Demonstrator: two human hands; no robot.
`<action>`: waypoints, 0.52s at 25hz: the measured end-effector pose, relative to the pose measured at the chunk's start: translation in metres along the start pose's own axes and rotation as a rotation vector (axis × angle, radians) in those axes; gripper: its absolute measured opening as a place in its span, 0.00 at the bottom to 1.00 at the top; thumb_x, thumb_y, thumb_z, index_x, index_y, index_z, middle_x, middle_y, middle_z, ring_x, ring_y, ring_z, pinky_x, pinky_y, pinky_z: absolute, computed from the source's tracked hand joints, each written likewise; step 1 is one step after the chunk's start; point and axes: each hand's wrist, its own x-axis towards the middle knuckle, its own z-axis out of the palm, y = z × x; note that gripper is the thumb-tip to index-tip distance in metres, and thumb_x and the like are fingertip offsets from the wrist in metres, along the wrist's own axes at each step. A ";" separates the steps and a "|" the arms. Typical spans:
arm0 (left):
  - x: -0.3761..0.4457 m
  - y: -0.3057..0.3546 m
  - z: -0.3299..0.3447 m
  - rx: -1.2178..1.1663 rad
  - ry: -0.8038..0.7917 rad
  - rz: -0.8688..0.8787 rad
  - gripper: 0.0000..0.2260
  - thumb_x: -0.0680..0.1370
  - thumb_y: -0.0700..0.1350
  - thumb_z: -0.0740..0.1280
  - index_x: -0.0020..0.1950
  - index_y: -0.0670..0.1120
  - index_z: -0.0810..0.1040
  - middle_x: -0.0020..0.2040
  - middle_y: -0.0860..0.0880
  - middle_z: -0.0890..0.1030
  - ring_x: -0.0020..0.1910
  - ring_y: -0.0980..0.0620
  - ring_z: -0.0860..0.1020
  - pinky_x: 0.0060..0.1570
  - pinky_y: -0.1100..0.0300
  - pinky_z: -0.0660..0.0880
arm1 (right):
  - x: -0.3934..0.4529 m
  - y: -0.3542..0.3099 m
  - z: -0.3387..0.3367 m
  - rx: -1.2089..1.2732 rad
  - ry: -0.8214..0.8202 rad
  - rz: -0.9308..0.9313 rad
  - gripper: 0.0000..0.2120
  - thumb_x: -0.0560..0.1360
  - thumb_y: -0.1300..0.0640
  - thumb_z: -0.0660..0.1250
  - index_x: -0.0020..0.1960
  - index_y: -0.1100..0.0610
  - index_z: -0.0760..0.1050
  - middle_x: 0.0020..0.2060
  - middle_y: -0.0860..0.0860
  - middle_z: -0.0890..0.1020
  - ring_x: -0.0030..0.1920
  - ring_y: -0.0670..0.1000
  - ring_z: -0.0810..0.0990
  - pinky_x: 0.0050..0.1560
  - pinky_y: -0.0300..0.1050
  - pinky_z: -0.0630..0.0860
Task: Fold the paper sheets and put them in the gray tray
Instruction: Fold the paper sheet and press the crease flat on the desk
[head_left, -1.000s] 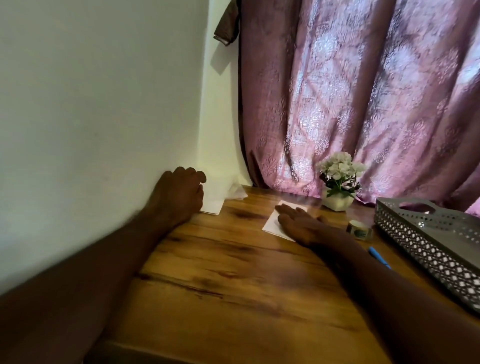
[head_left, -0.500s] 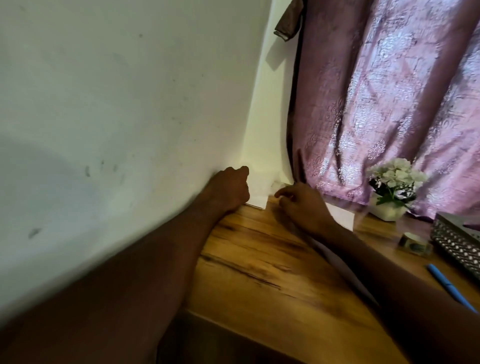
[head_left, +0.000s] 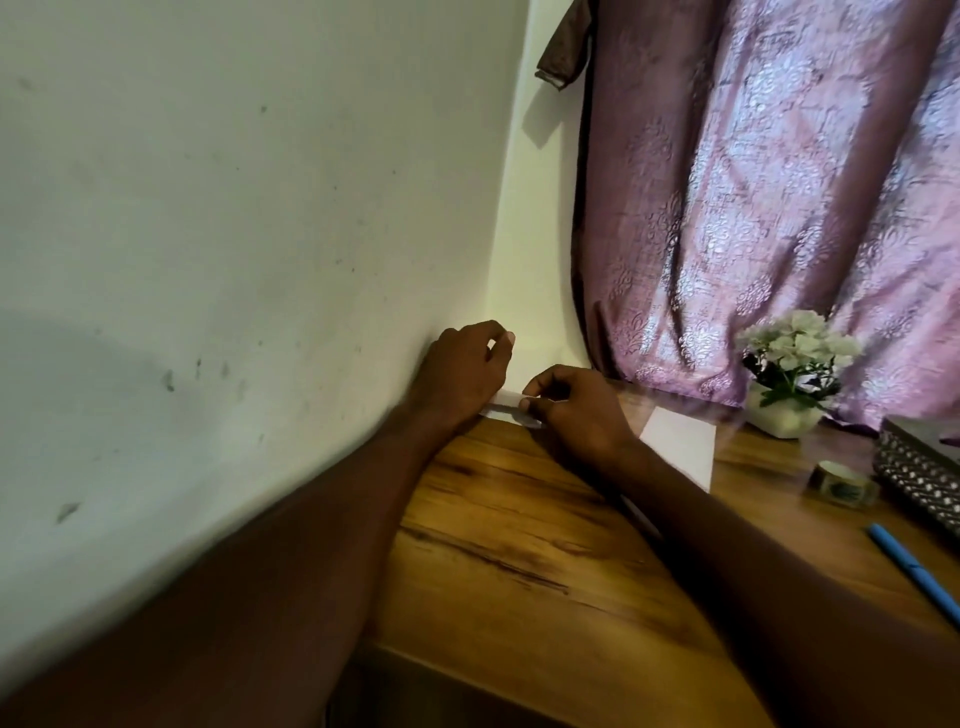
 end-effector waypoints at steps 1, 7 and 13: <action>-0.001 0.004 -0.002 -0.077 0.018 -0.001 0.16 0.85 0.55 0.61 0.57 0.47 0.85 0.41 0.48 0.86 0.47 0.46 0.84 0.56 0.47 0.79 | -0.002 -0.001 -0.009 0.080 0.006 -0.003 0.03 0.75 0.62 0.75 0.43 0.56 0.83 0.41 0.51 0.86 0.41 0.53 0.85 0.38 0.43 0.82; -0.008 0.018 -0.008 -0.437 0.159 -0.010 0.22 0.83 0.59 0.64 0.45 0.44 0.86 0.26 0.46 0.81 0.27 0.47 0.81 0.41 0.48 0.83 | -0.015 0.006 -0.072 0.523 -0.025 -0.005 0.15 0.75 0.69 0.71 0.57 0.55 0.84 0.55 0.51 0.87 0.50 0.48 0.84 0.42 0.39 0.78; -0.006 0.046 -0.011 -0.492 0.221 0.094 0.20 0.84 0.57 0.61 0.56 0.43 0.84 0.30 0.42 0.81 0.28 0.46 0.78 0.36 0.53 0.77 | -0.020 0.030 -0.141 1.240 -0.065 0.180 0.14 0.72 0.66 0.58 0.50 0.57 0.81 0.42 0.54 0.84 0.33 0.50 0.80 0.31 0.40 0.71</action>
